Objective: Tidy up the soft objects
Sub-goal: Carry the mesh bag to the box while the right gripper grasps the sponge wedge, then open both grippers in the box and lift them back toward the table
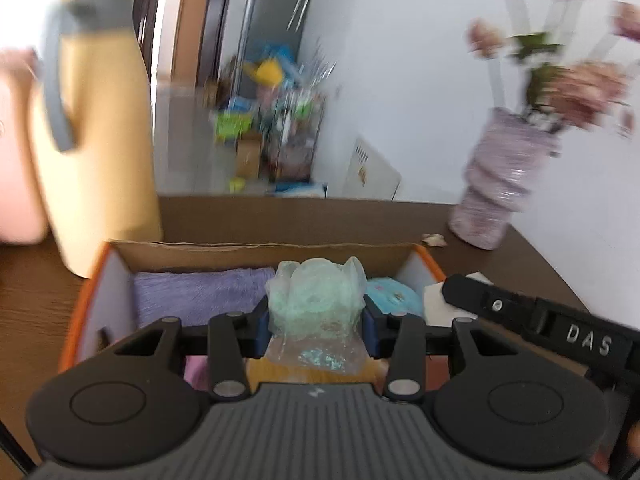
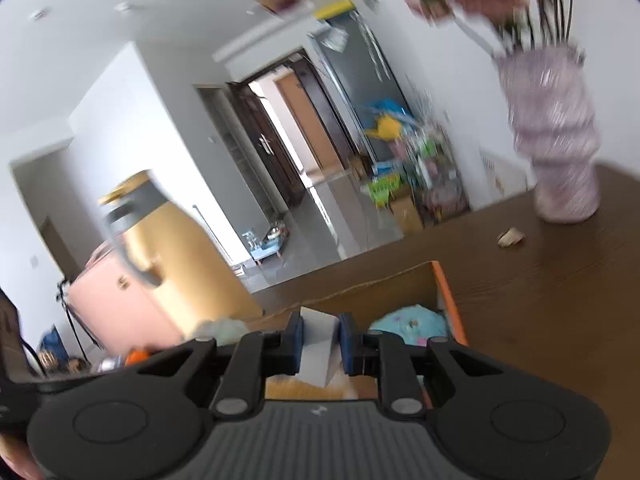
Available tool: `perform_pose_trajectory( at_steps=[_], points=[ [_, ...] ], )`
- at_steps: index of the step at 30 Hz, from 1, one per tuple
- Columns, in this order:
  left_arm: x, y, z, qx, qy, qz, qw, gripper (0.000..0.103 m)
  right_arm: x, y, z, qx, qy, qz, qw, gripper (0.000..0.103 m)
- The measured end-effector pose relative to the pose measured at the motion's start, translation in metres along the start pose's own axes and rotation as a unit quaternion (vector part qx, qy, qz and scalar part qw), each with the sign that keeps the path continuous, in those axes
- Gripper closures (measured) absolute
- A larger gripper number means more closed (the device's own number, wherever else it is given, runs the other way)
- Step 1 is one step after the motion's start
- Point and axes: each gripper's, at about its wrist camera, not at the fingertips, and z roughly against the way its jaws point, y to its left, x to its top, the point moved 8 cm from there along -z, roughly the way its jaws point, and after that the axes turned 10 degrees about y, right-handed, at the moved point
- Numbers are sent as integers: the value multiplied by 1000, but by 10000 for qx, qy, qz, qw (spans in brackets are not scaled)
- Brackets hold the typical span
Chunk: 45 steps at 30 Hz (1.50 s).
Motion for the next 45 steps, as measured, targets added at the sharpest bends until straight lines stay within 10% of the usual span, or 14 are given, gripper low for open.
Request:
perform_pose_trajectory(
  at_steps=[12,26,36,45],
  points=[
    [38,47,-98,-198,408,694,9966,30,15,-17,-73,-30,13,-394,9992,46],
    [24,53,27,549,-391,128,9976,20,-3,18,49,-686,-420,621,9948,33],
    [-89,53,187,1248,-1497,-839,9772,4,-106,53,168,-1303,-530,1710,9752,18],
    [-228,64,245,1802,-1751,-732,9651,4,-224,79,233,-1260,-757,1963,9695,14]
  ],
)
